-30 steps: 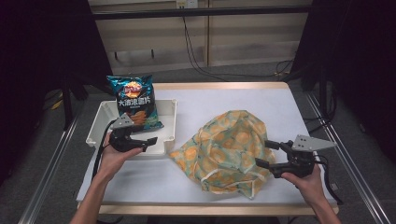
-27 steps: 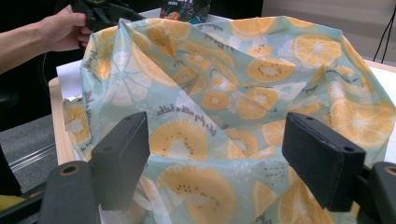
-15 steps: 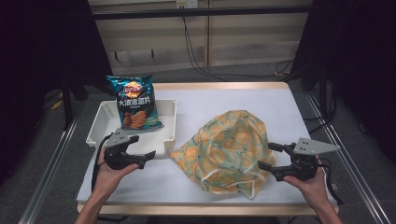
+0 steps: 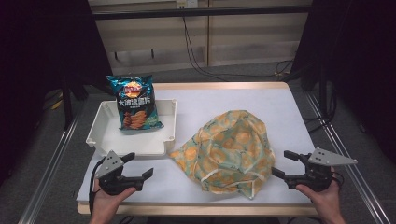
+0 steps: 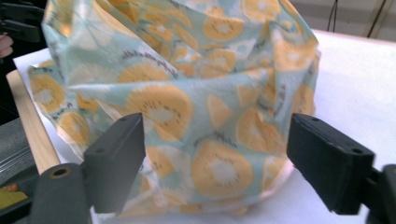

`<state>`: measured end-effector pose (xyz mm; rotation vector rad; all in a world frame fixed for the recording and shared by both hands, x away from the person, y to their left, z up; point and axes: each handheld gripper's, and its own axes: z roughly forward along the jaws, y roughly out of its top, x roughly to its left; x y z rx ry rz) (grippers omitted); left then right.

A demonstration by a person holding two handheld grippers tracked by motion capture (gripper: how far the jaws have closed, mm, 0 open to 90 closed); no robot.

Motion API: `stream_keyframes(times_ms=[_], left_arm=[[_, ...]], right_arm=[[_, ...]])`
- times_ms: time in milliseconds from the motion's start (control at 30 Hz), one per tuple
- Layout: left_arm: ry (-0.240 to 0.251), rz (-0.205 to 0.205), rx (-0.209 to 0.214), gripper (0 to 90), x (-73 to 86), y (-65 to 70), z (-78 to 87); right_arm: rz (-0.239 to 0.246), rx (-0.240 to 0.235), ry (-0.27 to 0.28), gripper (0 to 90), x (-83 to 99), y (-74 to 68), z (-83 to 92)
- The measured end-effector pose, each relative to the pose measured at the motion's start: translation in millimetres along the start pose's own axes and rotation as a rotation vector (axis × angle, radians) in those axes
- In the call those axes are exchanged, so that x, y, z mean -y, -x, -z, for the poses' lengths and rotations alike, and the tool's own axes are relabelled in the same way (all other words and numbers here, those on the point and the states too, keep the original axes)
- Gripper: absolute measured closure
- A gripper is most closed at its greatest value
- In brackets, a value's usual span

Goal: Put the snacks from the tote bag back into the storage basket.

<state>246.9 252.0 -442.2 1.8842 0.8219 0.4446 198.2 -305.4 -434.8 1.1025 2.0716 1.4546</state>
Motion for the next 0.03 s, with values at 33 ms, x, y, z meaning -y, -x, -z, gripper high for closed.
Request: stream_keyframes(times_ms=[33], left_arm=[[-0.004,-0.002,-0.002,10.8,3.1,-2.6,1.0]], right_arm=[[-0.006,0.015,0.000,16.4,3.9,1.6,0.0]])
